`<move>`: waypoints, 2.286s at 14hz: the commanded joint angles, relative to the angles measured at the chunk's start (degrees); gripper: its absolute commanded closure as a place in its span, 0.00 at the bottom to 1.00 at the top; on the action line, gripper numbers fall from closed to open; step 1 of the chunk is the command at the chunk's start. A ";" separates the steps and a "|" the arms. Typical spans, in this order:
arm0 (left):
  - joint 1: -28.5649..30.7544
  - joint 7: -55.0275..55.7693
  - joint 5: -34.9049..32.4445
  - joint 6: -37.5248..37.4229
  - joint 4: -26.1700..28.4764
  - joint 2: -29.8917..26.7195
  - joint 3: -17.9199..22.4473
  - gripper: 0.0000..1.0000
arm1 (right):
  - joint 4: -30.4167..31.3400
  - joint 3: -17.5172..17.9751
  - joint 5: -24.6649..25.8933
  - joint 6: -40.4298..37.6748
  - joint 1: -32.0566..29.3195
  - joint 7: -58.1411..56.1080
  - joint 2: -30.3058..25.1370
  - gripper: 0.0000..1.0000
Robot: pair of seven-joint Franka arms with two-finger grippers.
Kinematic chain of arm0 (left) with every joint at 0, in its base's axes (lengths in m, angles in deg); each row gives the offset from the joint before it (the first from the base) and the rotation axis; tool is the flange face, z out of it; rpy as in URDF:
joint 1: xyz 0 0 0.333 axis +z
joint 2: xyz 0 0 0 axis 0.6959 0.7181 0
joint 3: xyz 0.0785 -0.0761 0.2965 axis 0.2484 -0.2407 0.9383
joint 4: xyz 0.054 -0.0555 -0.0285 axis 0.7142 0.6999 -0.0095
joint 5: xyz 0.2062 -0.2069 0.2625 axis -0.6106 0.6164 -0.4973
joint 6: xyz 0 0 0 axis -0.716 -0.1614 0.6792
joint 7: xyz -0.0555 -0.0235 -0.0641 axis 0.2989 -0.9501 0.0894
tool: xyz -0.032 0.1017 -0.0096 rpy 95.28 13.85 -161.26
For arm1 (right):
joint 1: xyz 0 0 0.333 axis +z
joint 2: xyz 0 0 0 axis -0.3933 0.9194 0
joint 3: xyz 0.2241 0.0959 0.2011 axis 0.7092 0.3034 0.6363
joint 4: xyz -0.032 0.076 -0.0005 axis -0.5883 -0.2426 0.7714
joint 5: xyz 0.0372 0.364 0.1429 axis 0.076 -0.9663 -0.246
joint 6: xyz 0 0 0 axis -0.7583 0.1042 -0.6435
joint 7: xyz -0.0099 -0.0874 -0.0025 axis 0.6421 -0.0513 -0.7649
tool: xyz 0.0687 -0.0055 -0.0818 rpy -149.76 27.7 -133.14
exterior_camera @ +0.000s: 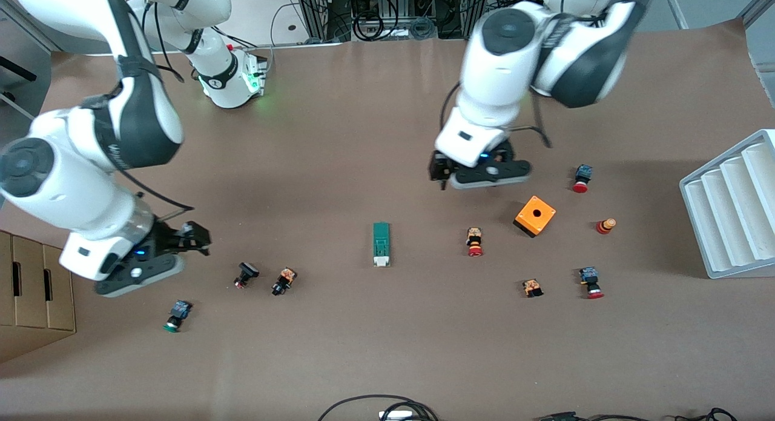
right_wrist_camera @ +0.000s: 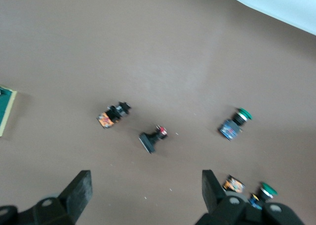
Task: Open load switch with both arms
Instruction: 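Move the left gripper over the switch while the right gripper approaches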
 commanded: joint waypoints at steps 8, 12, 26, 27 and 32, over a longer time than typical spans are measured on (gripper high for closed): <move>-10.39 28.24 -20.55 16.22 5.28 6.41 0.26 0.01 | -1.09 -0.33 -0.81 9.80 7.98 -12.88 6.33 0.00; -14.79 39.24 -30.12 16.31 5.99 9.83 0.26 0.01 | -1.52 -0.33 -0.72 13.94 9.99 -21.86 9.59 0.00; -20.77 75.18 -71.42 17.01 6.25 23.81 0.35 0.02 | -12.07 -7.62 0.07 17.63 25.37 -31.98 22.33 0.00; -21.39 78.79 -74.85 16.75 6.25 24.95 0.35 0.02 | -12.16 -8.24 0.07 17.89 26.34 -31.99 22.77 0.00; -22.97 81.72 -83.05 12.55 5.90 28.99 0.52 0.04 | -12.34 -9.74 -0.02 20.44 29.77 -32.08 25.67 0.00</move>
